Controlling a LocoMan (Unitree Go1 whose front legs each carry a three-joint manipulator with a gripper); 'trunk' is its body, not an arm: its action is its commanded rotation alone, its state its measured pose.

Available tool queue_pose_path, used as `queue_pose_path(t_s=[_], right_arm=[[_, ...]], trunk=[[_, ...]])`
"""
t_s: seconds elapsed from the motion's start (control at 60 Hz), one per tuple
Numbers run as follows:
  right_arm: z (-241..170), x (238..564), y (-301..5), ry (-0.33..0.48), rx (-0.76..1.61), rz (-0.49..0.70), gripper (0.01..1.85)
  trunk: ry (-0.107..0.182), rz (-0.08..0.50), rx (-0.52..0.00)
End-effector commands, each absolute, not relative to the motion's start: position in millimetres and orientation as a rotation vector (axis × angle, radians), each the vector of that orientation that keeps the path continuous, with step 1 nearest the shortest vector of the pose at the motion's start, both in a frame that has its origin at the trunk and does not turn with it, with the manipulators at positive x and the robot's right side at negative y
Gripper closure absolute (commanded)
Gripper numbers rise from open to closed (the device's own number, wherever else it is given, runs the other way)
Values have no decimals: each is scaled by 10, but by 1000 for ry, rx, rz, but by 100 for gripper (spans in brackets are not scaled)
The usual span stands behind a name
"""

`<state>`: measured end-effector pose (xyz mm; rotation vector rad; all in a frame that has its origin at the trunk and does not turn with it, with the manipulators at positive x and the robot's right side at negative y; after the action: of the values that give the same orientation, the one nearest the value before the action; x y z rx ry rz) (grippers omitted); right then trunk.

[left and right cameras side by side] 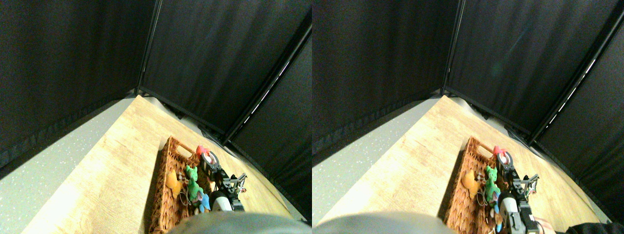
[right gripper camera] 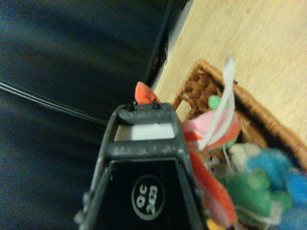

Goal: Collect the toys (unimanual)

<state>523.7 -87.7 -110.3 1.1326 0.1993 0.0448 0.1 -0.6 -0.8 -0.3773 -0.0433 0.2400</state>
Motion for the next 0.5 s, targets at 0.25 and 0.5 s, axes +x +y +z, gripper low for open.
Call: queue_pose_path(t_s=[0.25, 0.5], right_arm=[[-1088, 5255, -953, 233, 1009, 102, 42], [-1055, 5282, -1143, 194, 1017, 92, 59]], trunk=[[-42, 238, -371], [-34, 217, -342]])
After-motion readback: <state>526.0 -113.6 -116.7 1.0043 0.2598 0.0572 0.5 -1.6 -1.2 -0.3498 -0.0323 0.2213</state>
